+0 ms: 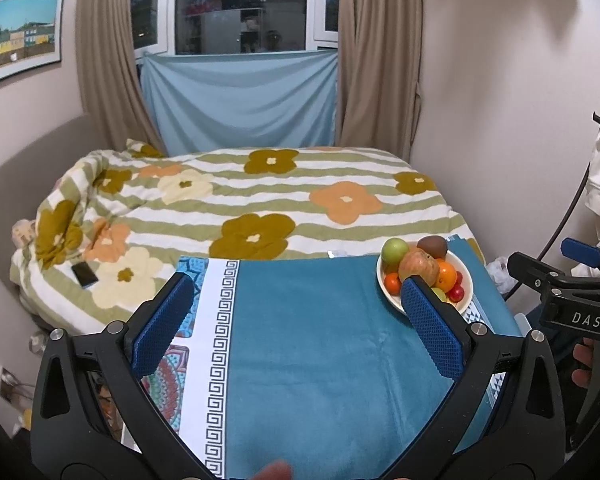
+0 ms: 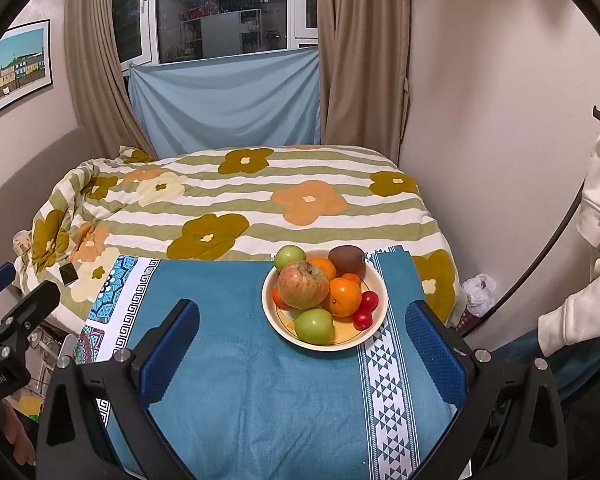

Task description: Organize fruits

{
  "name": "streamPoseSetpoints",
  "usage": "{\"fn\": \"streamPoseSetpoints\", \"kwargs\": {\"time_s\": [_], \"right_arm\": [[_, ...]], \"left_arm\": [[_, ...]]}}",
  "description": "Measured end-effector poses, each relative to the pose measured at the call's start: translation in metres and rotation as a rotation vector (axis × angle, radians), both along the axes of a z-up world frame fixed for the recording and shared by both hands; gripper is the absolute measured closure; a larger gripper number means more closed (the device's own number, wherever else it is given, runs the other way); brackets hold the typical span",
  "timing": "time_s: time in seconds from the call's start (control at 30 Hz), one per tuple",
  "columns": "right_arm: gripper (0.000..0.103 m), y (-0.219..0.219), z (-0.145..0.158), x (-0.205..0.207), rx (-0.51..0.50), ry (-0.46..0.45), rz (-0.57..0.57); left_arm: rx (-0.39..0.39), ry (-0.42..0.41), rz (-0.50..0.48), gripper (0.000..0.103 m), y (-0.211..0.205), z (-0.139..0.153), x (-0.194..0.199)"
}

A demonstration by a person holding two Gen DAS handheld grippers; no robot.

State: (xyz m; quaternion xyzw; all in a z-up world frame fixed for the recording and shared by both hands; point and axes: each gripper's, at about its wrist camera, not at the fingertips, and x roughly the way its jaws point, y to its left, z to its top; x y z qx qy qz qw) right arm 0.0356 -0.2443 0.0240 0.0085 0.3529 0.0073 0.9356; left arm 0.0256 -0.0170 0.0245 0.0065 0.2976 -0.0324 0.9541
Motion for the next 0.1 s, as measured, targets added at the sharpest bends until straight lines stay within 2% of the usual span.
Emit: {"fn": "streamPoseSetpoints", "kwargs": {"time_s": [0.1], "right_arm": [[0.000,-0.0002,-0.0013,0.0016,-0.002,0.000,-0.001]], "left_arm": [[0.010,-0.003,-0.003,0.000,0.0009,-0.0011,0.0002]]}}
